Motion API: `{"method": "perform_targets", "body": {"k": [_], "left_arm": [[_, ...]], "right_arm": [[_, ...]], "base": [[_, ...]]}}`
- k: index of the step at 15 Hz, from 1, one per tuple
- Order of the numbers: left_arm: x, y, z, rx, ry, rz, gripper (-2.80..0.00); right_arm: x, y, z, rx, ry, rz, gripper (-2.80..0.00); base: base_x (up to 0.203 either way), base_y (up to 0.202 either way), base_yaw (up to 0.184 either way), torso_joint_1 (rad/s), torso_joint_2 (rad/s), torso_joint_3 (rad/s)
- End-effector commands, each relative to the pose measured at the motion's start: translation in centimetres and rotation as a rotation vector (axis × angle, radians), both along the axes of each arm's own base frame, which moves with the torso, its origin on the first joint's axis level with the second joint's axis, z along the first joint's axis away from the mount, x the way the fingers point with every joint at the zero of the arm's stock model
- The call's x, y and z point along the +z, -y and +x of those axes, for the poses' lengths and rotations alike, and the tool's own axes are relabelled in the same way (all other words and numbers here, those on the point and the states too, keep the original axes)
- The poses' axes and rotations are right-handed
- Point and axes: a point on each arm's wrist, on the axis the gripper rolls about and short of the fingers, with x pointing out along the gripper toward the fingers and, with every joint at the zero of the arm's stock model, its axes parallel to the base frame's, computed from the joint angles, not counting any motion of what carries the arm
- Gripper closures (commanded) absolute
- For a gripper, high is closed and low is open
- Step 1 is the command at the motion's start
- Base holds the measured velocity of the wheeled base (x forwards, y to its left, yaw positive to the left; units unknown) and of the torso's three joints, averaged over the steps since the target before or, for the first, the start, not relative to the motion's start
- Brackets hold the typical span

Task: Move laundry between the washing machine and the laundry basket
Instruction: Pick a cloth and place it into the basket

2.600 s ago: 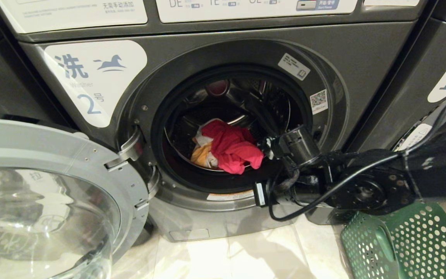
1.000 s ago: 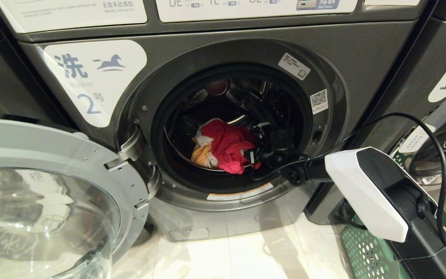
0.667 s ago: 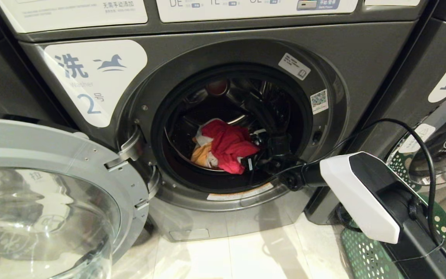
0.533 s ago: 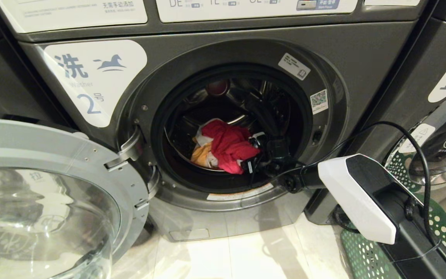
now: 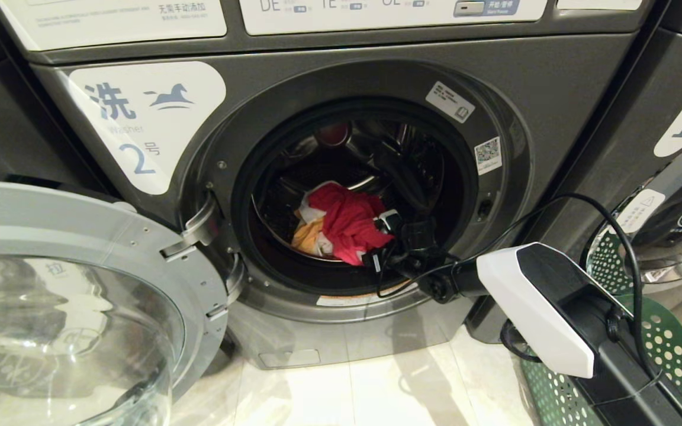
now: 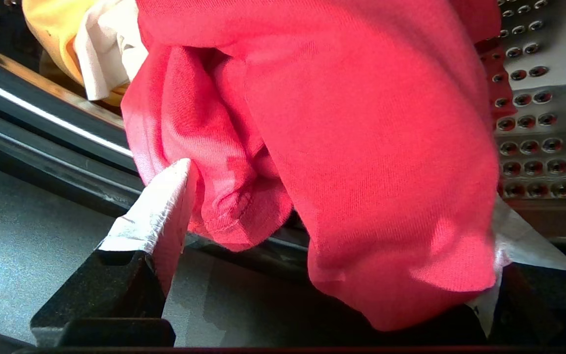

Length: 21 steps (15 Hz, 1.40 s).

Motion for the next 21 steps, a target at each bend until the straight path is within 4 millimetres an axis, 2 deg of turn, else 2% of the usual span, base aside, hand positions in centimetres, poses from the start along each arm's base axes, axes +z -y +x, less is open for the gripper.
{"method": "perform_targets", "body": {"k": [1,12,13,21], "left_arm": [[0.00,0.00,0.00,0.001,0.001,-0.001,0.00],[0.00,0.00,0.00,0.001,0.001,-0.002,0.00],[0.00,0.00,0.00,0.001,0.001,-0.001,0.00],[0.00,0.00,0.00,0.001,0.001,-0.001,0.00]], "right_arm": [[-0.09,0.00,0.01,-0.002,-0.001,-0.001,-2.80],[-0.02,0.08,0.03,-0.006,0.000,-0.001,-2.80],[-0.05,0.09,0.02,-0.006,-0.001,-0.002,0.00],[-0.03,0.23,0.06,-0.033,-0.002,-0.010,0.00]], "base": [[0.000,0.000,0.000,0.000,0.00,0.000],[0.000,0.000,0.000,0.000,0.00,0.000],[0.000,0.000,0.000,0.000,0.00,0.000],[0.000,0.000,0.000,0.000,0.00,0.000]]}}
